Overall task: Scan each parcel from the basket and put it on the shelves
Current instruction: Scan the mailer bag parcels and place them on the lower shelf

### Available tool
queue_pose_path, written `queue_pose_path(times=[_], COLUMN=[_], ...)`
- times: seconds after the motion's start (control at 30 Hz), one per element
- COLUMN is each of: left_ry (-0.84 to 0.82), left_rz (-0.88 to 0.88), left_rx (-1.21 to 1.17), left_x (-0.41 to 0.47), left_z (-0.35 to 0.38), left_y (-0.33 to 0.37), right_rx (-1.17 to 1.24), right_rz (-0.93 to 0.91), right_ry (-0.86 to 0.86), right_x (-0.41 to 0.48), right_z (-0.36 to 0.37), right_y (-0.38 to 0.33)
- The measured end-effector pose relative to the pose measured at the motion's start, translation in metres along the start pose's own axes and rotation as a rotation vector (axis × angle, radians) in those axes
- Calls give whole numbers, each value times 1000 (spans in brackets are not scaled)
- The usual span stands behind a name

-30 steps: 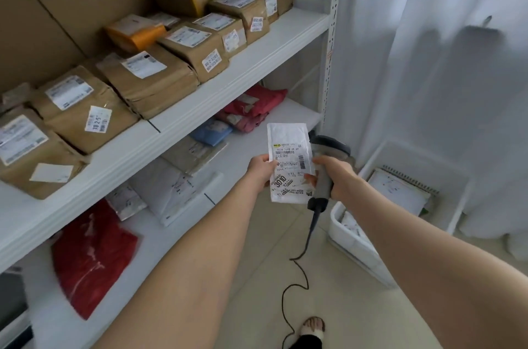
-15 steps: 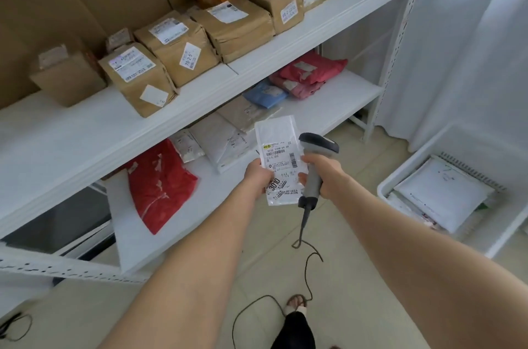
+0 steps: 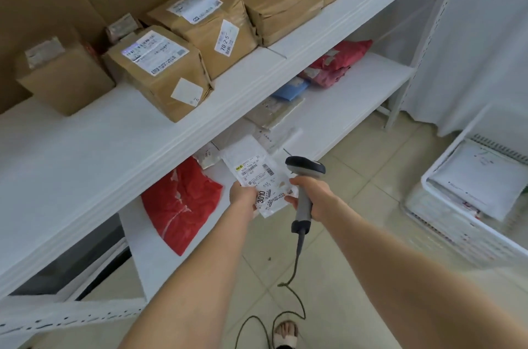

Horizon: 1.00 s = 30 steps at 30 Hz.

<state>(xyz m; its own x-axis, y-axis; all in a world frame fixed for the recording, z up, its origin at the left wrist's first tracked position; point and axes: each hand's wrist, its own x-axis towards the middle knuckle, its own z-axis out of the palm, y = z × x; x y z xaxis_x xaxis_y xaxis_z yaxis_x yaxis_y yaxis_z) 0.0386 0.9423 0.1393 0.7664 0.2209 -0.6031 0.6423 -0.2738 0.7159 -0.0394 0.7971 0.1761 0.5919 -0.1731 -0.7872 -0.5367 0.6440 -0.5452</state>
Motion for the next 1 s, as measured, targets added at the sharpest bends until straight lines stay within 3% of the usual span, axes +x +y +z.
queue_pose_path(times=[0.37, 0.47, 0.67, 0.8, 0.9, 1.0], left_ry=[6, 50, 185, 243, 112, 33], left_rz=[-87, -79, 19, -18, 17, 3], left_rx=[-68, -168, -82, -57, 222, 271], left_x=[185, 216, 253, 266, 269, 267], left_z=[-15, -7, -1, -5, -12, -11], left_y=[-49, -63, -75, -78, -76, -69], right_rx=[55, 41, 11, -8, -13, -15], right_rz=[12, 21, 20, 15, 9, 11], right_ry=[50, 33, 19, 25, 12, 5], right_x=[162, 196, 234, 244, 247, 246], right_z=[84, 92, 98, 99, 99, 99], right_y=[56, 69, 84, 86, 87, 87])
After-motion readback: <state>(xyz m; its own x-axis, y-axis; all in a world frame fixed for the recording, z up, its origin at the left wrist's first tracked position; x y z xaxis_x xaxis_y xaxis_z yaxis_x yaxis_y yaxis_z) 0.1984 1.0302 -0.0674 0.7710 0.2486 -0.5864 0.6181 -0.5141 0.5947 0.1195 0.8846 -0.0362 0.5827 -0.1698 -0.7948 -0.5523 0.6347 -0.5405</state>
